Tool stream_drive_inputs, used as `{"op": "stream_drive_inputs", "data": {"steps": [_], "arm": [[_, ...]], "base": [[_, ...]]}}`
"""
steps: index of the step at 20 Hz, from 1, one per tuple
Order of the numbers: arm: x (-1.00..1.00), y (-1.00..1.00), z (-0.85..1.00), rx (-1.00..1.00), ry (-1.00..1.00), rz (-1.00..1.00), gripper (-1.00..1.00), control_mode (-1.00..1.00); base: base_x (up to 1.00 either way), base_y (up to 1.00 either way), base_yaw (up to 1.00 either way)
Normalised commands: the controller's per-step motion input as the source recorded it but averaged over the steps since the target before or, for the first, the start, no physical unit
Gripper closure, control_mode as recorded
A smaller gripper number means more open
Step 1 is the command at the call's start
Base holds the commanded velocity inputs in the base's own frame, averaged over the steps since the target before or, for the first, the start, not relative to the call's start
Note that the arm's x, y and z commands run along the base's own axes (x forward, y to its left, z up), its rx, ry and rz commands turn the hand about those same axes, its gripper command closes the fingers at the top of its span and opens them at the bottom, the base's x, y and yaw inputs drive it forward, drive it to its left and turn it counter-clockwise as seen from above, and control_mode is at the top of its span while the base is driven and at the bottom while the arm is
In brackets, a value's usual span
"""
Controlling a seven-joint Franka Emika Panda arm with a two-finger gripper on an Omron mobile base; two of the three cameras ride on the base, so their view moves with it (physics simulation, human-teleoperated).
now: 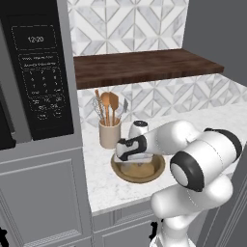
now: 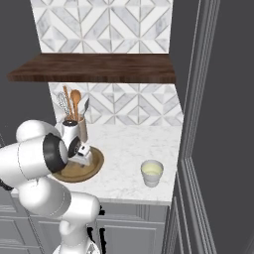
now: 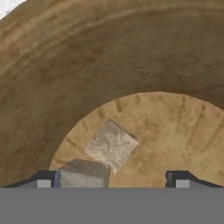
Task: Grab a lemon wedge from the fridge and one ice cube from the ice bowl, and put them in the glass of lemonade.
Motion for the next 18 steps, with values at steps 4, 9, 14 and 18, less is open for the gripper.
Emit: {"op": "stream_drive_inputs", "data": {"steps": [4,9,14,18], "arm": [[-0.03,0.0,-0.21,0.0,0.07,-0.13,1.0,-1.0],[0.05,0.02,-0.07,0.0,0.03,-0.05,1.0,-1.0],[0.09,0.0,0.0,0.0,0.0,-0.01,1.0,-1.0],[-0.19,0.0,0.18,0.0,0.0,-0.03,1.0,-1.0]], "base": [[0.0,0.0,0.0],[0.0,0.0,0.0],[0.0,0.0,0.0],[0.0,0.0,0.0]]}}
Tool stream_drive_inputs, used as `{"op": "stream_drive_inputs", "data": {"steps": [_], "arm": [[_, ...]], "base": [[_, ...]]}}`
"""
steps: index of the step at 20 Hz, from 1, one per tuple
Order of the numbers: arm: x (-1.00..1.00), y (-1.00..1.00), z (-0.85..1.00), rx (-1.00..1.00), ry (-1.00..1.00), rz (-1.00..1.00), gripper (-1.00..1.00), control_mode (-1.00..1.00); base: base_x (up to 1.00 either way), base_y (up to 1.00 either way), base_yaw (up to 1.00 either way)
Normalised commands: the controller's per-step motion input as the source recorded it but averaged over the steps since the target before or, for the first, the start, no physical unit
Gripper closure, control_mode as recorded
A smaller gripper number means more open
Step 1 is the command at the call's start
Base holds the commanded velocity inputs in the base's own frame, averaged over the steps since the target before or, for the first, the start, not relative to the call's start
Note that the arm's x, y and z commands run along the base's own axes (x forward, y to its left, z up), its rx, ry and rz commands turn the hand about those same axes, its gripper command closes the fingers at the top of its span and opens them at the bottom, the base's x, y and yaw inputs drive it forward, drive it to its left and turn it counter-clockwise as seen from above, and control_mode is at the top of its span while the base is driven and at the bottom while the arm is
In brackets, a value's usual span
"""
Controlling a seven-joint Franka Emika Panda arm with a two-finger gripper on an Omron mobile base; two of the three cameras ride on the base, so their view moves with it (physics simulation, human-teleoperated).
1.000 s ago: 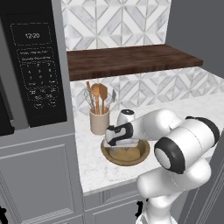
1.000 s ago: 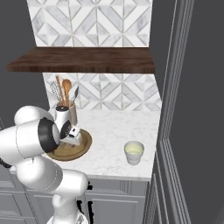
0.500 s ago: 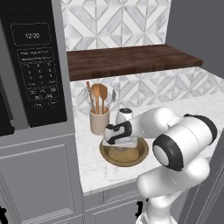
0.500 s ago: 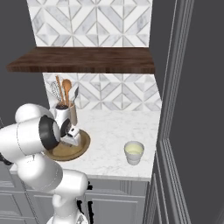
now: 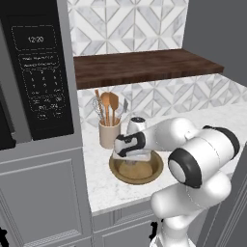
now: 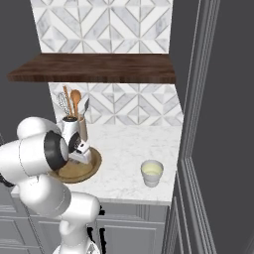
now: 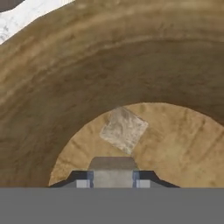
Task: Grab a lemon wedge from the fridge and one ice cube from the ice bowl, and put them in the glass of lemonade.
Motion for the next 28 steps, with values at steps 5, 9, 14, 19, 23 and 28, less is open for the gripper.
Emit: {"op": "stream_drive_inputs", "data": {"steps": [5,9,14,19,23,28], "arm": [[-0.66,-0.18,0.79,0.0,0.0,-0.01,1.0,-1.0],[-0.64,-0.58,0.78,-0.01,0.0,-0.03,1.0,-1.0],[-0.49,-0.93,0.58,-0.1,-0.01,-0.14,1.0,-1.0],[-0.22,-0.89,0.63,-0.14,0.0,-0.12,1.0,-1.0],[-0.14,-0.82,0.58,-0.17,0.0,-0.03,1.0,-1.0],[-0.17,-0.76,0.36,-0.17,0.0,0.0,1.0,-1.0]], "base": [[0.0,0.0,0.0],[0.0,0.0,0.0],[0.0,0.0,0.0],[0.0,0.0,0.0],[0.0,0.0,0.0],[0.0,0.0,0.0]]}}
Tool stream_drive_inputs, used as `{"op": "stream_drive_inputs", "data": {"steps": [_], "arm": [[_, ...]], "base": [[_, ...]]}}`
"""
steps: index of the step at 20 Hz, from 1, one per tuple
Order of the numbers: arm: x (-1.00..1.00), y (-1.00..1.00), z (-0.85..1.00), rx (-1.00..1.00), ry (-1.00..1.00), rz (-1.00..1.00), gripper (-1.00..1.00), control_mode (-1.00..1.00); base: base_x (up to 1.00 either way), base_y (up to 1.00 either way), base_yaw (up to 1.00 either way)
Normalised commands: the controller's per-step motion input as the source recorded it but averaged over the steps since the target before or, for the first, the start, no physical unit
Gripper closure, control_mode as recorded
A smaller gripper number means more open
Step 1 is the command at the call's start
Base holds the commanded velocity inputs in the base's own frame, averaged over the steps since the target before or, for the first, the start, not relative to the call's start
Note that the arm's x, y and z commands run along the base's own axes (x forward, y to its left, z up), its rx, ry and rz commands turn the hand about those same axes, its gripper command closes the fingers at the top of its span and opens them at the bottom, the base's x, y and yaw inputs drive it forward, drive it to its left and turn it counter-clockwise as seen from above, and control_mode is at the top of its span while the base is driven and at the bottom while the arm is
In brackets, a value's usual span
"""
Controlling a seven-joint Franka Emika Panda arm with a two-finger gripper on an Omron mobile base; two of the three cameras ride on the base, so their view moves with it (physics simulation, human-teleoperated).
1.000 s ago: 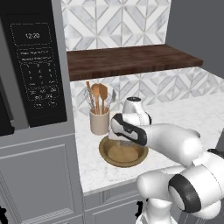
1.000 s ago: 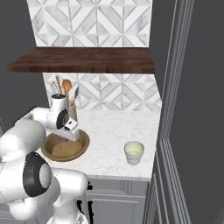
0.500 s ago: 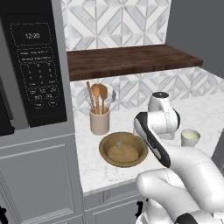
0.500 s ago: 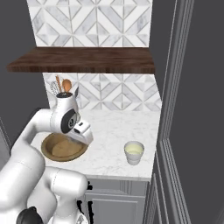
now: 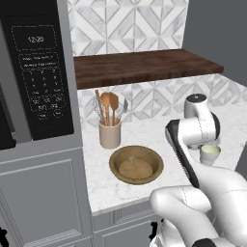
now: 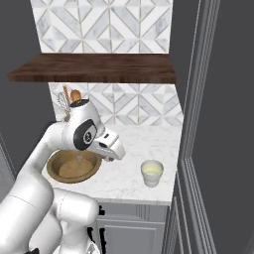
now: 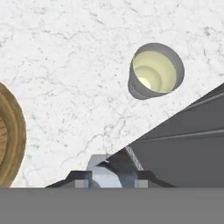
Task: Grab a lemon wedge from the fridge and one ice cube from the ice bowl, and put them in the glass of lemonade.
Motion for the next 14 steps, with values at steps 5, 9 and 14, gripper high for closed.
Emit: {"op": "stream_drive_inputs", "data": {"steps": [5,9,14], "arm": [[-0.17,-0.69,0.05,-0.16,0.02,0.03,1.0,-1.0],[-0.1,-0.57,0.0,-0.16,0.08,0.03,1.0,-1.0],[0.0,-0.45,0.0,-0.15,0.09,0.02,1.0,-1.0]], "base": [[0.0,0.0,0.0],[0.0,0.0,0.0],[0.0,0.0,0.0]]}}
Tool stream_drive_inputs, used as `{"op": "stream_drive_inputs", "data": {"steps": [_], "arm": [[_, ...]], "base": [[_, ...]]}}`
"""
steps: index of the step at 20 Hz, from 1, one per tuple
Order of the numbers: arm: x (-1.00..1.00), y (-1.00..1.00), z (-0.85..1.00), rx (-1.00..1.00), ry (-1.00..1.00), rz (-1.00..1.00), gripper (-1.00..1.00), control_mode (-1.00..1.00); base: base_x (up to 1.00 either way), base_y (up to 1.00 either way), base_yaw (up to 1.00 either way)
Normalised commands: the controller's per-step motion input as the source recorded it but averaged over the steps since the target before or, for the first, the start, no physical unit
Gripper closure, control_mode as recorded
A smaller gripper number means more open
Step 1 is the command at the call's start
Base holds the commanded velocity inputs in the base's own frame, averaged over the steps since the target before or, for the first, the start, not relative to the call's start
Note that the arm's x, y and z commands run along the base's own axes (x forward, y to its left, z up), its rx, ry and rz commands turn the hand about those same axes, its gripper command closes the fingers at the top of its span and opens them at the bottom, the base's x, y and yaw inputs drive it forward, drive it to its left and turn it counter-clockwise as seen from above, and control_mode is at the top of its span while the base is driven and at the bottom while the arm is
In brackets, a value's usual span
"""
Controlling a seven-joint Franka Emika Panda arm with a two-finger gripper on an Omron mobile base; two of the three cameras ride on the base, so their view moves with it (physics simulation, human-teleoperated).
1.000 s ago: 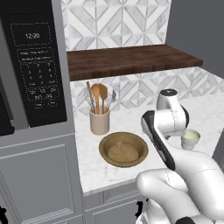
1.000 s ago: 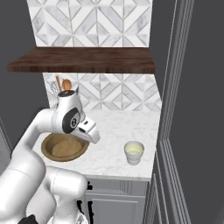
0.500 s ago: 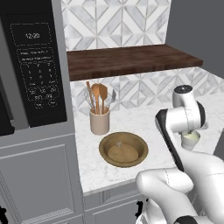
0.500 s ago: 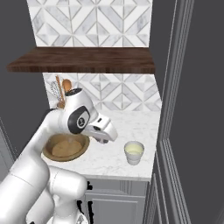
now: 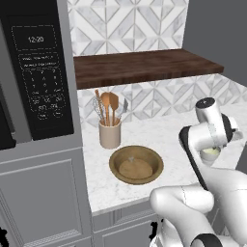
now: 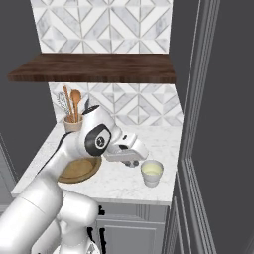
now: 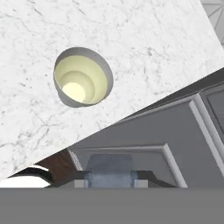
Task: Grab a lemon wedge from the fridge and one ice cube from the ice bowl, and put them in the glass of lemonade.
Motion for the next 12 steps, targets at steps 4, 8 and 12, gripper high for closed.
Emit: {"op": "stream_drive_inputs", "data": {"steps": [4,8,12], "arm": [[0.14,-0.41,-0.07,-0.08,0.09,0.03,1.0,-1.0],[0.34,-0.22,-0.23,-0.01,0.06,0.06,1.0,-1.0],[0.45,-0.13,-0.23,0.0,0.05,0.08,1.0,-1.0]], "base": [[0.0,0.0,0.0],[0.0,0.0,0.0],[0.0,0.0,0.0]]}}
